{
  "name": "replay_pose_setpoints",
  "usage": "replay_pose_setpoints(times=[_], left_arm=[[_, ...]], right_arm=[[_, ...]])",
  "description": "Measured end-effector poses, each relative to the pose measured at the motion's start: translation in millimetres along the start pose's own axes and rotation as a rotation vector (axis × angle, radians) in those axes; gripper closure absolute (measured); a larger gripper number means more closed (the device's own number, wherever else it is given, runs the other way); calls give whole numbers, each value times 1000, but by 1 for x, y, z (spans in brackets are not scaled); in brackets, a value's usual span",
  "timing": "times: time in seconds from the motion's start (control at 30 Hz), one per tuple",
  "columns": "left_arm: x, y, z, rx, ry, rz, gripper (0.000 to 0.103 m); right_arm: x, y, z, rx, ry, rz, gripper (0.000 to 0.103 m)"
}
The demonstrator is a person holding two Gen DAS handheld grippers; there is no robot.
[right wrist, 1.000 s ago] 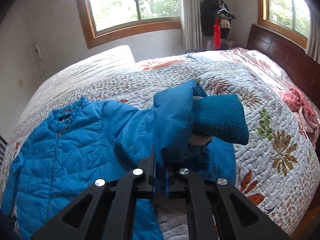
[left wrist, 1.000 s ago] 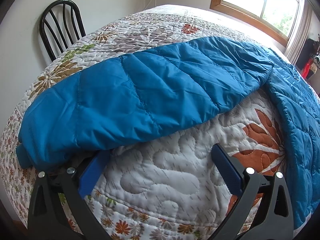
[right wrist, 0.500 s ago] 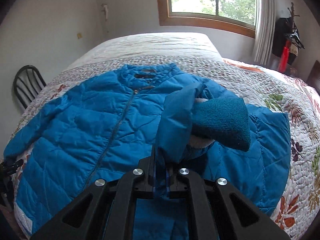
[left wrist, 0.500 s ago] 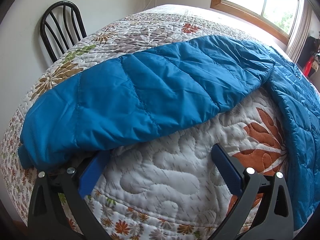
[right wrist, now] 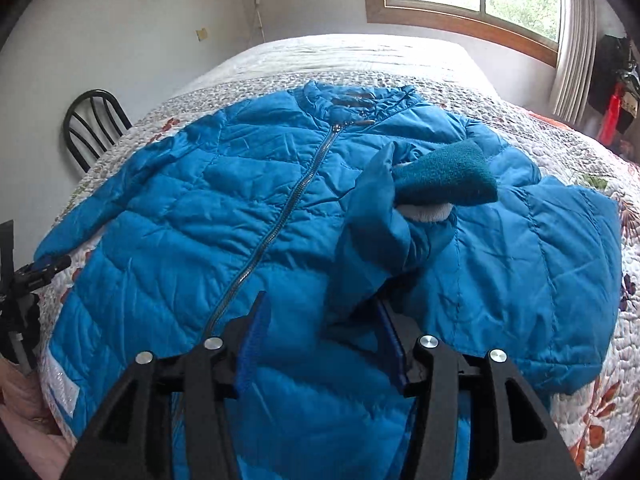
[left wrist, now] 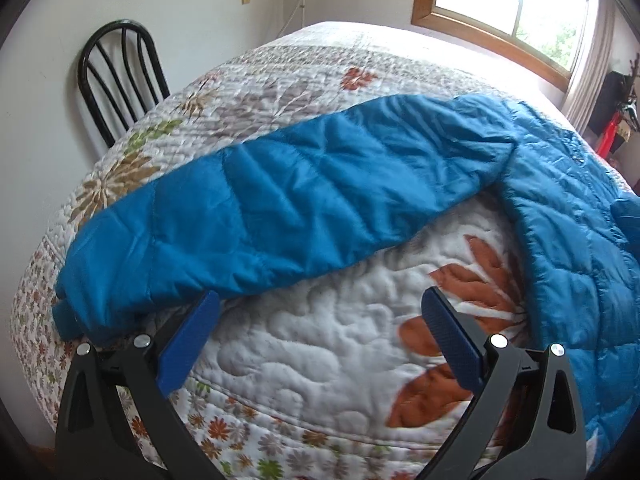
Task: Fold large clothes
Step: 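Grasp the sleeve cuff with the right tool, fold it across the jacket front, then grasp the other sleeve cuff with the left tool, fold it across the front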
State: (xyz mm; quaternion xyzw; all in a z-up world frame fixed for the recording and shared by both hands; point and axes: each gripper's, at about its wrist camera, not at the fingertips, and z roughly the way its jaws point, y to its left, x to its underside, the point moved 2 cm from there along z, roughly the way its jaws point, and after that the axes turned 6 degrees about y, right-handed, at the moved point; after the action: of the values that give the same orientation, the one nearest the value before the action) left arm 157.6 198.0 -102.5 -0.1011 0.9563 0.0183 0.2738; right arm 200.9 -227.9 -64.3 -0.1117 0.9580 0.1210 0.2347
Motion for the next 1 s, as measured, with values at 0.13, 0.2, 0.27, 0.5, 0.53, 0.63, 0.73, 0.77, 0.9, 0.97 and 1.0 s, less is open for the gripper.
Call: replay_pose_setpoints(times=[0.13, 0.2, 0.27, 0.5, 0.53, 0.63, 0.73, 0.77, 0.9, 0.97, 1.0], left_arm=[[-14, -48, -38, 32, -83, 98, 3], [-21, -77, -51, 69, -106, 149, 3], [-27, -110, -60, 95, -121, 203, 3], [-34, -230, -67, 177, -145, 359, 3], [-35, -244, -66, 189, -146, 369, 3], [-36, -280, -57, 221, -128, 373, 3], [-34, -306, -43, 239, -87, 386, 3], [-32, -312, -38, 243, -74, 396, 3], [-30, -336, -24, 234, -57, 453, 3], [-30, -352, -19, 241, -43, 490, 3], [-29, -361, -17, 247, -35, 505, 3]], right_arm=[[16, -23, -29, 7, -40, 49, 51], [20, -40, -44, 51, -68, 92, 51], [23, -60, -57, 120, -83, 152, 51], [21, -132, -74, 261, -95, 392, 51], [18, -139, -71, 271, -89, 402, 52], [11, -153, -51, 252, -26, 439, 54], [5, -151, -33, 274, 10, 428, 55], [5, -149, -30, 298, 13, 421, 55], [11, -161, -31, 259, 6, 453, 54], [13, -171, -34, 247, -9, 476, 54], [14, -174, -34, 246, -13, 481, 54]])
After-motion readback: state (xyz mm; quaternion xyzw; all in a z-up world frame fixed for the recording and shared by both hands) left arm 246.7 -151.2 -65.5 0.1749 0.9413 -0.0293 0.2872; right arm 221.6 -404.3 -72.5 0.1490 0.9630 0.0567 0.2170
